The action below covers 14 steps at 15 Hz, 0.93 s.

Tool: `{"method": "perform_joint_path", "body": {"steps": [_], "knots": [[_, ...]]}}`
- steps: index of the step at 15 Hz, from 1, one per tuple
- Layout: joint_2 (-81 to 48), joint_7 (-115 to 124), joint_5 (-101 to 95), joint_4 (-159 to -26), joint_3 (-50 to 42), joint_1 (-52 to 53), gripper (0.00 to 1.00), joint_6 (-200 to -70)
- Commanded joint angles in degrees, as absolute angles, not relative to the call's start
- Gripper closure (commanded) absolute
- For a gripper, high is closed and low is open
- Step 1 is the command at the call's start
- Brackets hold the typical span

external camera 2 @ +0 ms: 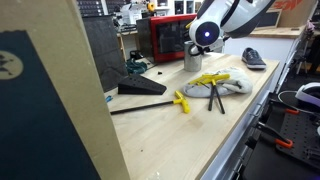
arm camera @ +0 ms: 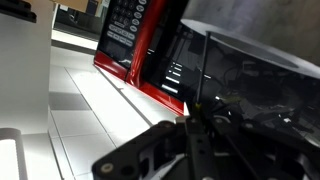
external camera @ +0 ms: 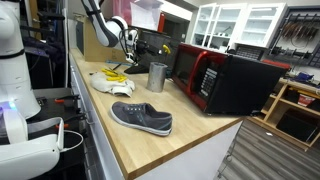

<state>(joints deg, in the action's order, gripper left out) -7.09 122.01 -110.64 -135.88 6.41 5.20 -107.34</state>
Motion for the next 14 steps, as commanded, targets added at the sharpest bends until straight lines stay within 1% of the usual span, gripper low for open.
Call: {"method": "perform_joint_path", "body": {"steps": [1, 6, 14], "knots": [[-9.5, 123.4, -109.3, -132.3, 6.8, 5.1, 0.99, -107.9], [-11.4, 123.8, -108.7, -131.0, 7.5, 5.2, 0.99, -107.7], [-10.9, 125.2, -109.2, -135.0, 8.2, 5.4, 0.99, -107.3]]}}
